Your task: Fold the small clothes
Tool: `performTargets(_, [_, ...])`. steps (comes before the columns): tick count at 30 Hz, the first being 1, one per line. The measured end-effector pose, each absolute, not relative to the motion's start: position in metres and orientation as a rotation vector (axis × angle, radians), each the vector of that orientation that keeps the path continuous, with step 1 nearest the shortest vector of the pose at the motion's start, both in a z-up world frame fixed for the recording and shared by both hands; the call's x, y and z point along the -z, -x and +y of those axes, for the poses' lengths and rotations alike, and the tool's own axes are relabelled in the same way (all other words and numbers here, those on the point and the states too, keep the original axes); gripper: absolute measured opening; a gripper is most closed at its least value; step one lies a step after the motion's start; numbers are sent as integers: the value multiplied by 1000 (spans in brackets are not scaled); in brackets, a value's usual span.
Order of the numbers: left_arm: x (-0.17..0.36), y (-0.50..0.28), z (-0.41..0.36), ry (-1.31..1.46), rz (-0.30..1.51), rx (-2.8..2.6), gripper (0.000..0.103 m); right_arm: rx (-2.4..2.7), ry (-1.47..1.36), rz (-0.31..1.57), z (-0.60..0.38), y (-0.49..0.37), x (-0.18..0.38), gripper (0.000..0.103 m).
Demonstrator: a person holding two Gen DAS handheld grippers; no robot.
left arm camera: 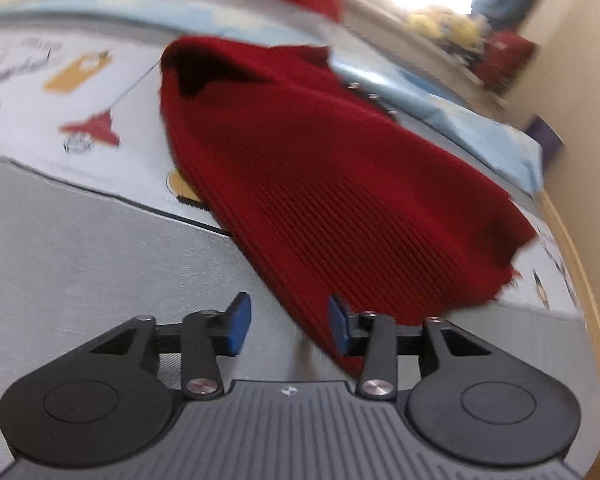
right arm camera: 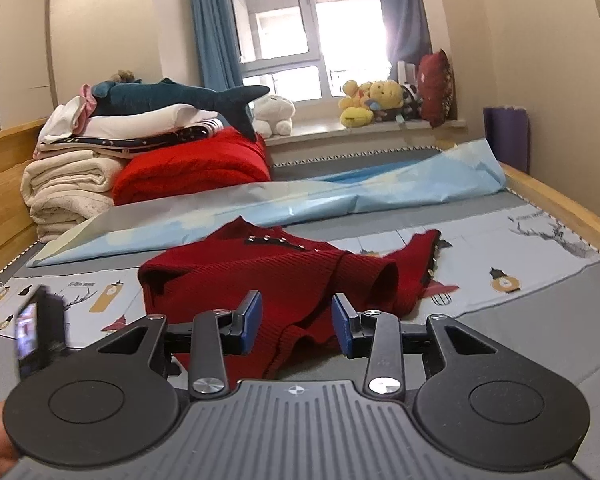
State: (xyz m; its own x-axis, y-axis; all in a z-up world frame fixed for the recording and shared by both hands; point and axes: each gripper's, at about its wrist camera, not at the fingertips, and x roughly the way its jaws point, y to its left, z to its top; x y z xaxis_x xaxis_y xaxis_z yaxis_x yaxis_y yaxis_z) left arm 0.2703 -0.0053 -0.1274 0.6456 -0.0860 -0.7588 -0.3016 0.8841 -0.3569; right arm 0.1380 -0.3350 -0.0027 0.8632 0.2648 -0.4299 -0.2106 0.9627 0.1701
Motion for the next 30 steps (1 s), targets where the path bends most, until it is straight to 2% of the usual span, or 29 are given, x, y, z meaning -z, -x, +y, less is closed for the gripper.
performTargets(2, [139, -286, -8, 535, 903, -138, 53, -241, -135, 479, -341, -141, 3, 40])
performTargets(6, [156, -307, -17, 529, 965, -140, 52, -216, -156, 488, -351, -145, 4, 41])
performTargets(7, [154, -311, -21, 485, 970, -130, 46, -211, -159, 492, -352, -145, 5, 41])
performTargets(8, [153, -315, -22, 457, 986, -107, 25, -207, -164, 498, -352, -147, 6, 41])
performTargets(9, [151, -317, -19, 446, 1001, -82, 9, -204, -167, 502, -353, -148, 7, 41])
performTargets(10, [145, -317, -14, 428, 1004, -70, 7, -201, -168, 505, -352, -149, 7, 41])
performTargets(17, [80, -263, 63, 228, 857, 48, 5, -155, -226, 516, -353, -153, 8, 41])
performTargets(23, [54, -208, 168, 175, 982, -7, 4, -116, -293, 551, -363, -162, 13, 41])
performTargets(24, [52, -200, 181, 159, 999, -6, 1, -106, -294, 561, -364, -165, 15, 41])
performTargets(27, [53, -179, 204, 57, 1026, -53, 0, -80, -277, 605, -363, -179, 24, 42])
performTargets(30, [68, -165, 227, 180, 1012, -53, 0, -81, -285, 676, -358, -199, 38, 48])
